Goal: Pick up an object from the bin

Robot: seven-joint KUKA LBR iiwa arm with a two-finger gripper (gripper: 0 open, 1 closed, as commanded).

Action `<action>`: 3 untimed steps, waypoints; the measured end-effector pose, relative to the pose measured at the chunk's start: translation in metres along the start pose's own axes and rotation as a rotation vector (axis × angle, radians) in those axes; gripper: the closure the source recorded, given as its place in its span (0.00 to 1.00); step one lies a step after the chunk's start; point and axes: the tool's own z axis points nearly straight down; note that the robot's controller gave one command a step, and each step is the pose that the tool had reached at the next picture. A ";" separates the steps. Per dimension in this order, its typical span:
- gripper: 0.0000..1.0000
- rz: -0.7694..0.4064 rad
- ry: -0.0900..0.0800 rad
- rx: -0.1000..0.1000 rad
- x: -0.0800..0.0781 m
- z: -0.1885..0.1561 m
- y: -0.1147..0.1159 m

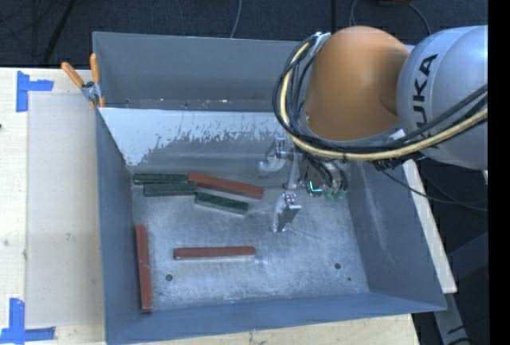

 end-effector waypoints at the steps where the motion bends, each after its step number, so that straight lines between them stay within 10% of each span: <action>1: 0.00 0.002 -0.008 -0.001 -0.001 -0.005 0.000; 3: 0.00 0.007 -0.010 -0.001 0.038 0.105 0.008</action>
Offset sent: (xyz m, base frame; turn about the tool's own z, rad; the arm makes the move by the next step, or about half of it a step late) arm -0.0228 0.0154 -0.1461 -0.0600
